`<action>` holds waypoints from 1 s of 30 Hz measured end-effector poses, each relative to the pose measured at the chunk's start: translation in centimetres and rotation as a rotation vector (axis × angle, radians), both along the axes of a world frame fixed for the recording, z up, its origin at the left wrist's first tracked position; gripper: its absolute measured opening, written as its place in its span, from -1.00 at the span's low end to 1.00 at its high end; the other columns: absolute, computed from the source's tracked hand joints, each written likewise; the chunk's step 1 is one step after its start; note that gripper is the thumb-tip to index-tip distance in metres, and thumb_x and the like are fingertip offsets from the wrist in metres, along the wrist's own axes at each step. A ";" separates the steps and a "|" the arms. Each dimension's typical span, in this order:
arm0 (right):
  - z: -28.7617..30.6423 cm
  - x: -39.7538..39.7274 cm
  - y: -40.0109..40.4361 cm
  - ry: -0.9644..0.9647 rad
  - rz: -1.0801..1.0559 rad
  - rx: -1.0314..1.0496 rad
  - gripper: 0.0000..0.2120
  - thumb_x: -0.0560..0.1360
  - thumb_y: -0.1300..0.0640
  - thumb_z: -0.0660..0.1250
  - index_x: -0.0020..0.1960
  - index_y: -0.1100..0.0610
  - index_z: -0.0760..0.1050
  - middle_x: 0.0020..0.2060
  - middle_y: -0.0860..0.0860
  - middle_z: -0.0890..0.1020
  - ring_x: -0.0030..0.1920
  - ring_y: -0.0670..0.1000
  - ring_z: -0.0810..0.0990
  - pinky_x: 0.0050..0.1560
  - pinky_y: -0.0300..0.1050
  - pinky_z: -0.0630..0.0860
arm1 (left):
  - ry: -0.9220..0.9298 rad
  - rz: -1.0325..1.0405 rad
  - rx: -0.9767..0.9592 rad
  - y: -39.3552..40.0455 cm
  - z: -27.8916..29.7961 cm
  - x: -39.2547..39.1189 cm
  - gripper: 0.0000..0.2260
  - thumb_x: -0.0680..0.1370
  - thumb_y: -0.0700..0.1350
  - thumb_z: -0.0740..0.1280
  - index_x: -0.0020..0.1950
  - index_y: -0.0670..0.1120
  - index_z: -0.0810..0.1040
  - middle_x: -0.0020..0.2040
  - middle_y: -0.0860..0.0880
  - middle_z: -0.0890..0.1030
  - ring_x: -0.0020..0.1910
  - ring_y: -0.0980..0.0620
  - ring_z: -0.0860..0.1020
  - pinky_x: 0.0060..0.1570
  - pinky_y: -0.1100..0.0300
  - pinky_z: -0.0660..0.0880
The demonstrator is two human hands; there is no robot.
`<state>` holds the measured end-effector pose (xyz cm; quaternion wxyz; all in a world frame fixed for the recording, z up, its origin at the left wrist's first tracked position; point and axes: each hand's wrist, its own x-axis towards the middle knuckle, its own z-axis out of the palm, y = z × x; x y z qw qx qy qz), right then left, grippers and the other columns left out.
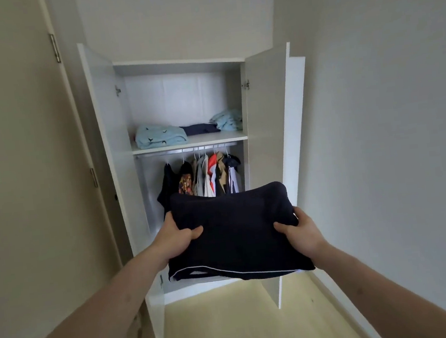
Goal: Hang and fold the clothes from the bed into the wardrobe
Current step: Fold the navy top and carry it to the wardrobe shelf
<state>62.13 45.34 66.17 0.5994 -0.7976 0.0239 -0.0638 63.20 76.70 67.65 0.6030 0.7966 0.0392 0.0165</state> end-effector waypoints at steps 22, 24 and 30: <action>6.5 36.0 2.3 -0.104 0.007 0.009 -0.68 0.52 0.10 0.44 0.23 -0.09 0.48 0.04 -0.10 0.67 0.03 -0.02 0.66 0.02 -0.08 0.56 | -0.090 0.036 0.031 2.1 6.4 35.7 -0.28 0.45 -0.08 0.57 0.53 -0.03 0.30 0.33 -0.01 0.56 0.28 -0.07 0.55 0.40 -0.09 0.45; 7.1 40.1 1.7 -0.104 0.022 0.018 -0.66 0.52 0.11 0.44 0.25 -0.08 0.48 0.03 -0.11 0.66 0.01 -0.05 0.65 -0.03 -0.12 0.53 | -0.093 0.048 0.028 1.4 7.0 39.2 -0.28 0.45 -0.08 0.56 0.53 -0.03 0.30 0.32 -0.01 0.57 0.27 -0.06 0.56 0.40 -0.08 0.44; 9.0 51.8 0.9 -0.091 0.057 0.004 -0.61 0.51 0.15 0.46 0.31 0.00 0.49 0.02 -0.10 0.66 0.00 -0.06 0.65 -0.03 -0.14 0.52 | -0.098 0.119 0.002 0.2 8.0 48.9 -0.24 0.44 -0.09 0.57 0.54 -0.04 0.24 0.28 0.01 0.53 0.24 -0.06 0.53 0.38 -0.04 0.44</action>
